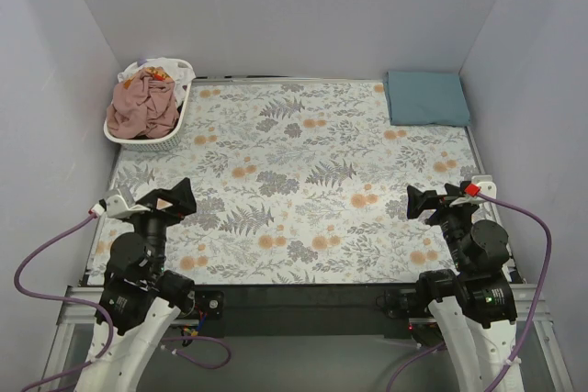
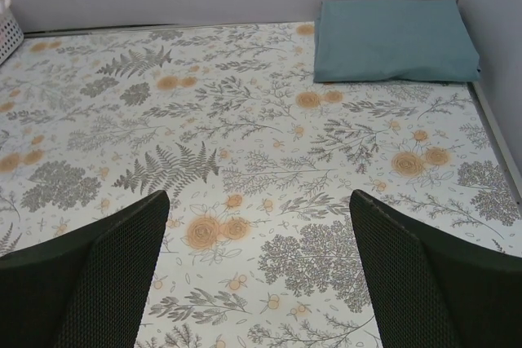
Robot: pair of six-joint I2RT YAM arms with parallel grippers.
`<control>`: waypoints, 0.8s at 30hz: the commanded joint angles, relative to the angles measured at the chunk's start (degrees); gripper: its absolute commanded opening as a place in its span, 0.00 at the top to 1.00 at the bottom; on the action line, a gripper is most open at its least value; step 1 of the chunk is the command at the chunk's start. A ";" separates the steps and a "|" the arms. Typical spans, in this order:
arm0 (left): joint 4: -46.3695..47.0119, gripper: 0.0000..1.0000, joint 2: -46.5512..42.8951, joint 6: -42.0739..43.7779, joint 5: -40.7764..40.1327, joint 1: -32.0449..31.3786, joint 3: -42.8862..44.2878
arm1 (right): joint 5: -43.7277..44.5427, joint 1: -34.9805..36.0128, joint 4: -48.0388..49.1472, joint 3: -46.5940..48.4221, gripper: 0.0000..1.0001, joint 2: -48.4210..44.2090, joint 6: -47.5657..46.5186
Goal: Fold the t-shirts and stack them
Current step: Grab the tshirt from the pile
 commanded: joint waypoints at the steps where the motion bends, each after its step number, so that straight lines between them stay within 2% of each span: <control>1: 2.29 0.02 3.05 1.28 0.10 0.42 -0.67 | 1.66 0.51 2.73 -0.31 0.02 -0.62 0.25; 3: 4.48 0.02 5.25 1.90 0.63 0.42 -1.02 | 2.02 0.86 2.99 -0.58 0.02 -0.70 0.51; 7: 9.76 0.02 15.96 1.81 2.73 0.50 -0.32 | 1.66 1.56 3.16 -0.93 0.02 -0.88 0.51; 8: 10.90 0.02 22.16 1.46 3.35 0.50 0.12 | 1.66 2.00 3.16 -1.01 0.02 -1.05 0.43; 10: 14.15 0.02 28.87 0.49 4.85 0.42 2.14 | 1.66 2.35 3.16 -1.28 0.02 -1.93 0.34; 11: 14.77 0.02 36.99 -0.21 4.94 0.50 3.62 | 1.58 2.35 3.16 -1.19 0.02 -2.02 0.25; 13: 15.57 0.02 45.56 -2.22 3.19 0.59 9.07 | 1.23 2.70 3.43 -1.28 0.02 -2.72 0.25; 14: 15.74 0.02 52.82 -2.58 2.40 0.94 11.18 | 1.14 2.79 3.34 -1.37 0.02 -3.07 0.25; 16: 17.41 0.02 59.98 -1.36 -0.24 1.47 17.40 | 0.96 3.05 3.43 -1.46 0.02 -3.34 0.07; 19: 19.34 0.02 71.59 -1.09 0.62 6.20 25.48 | 0.87 3.58 3.52 -1.63 0.02 -3.60 0.16; 21: 19.26 0.02 79.65 -0.83 -0.15 11.99 31.99 | 0.87 3.85 3.43 -1.72 0.02 -3.52 0.07; 22: 19.17 0.02 82.57 -0.83 -0.16 12.02 32.03 | 0.79 3.85 3.51 -1.81 0.02 -3.43 -0.01; 24: 20.13 0.03 87.24 0.66 -1.38 16.14 38.69 | 0.70 3.94 3.52 -1.81 0.02 -3.08 0.07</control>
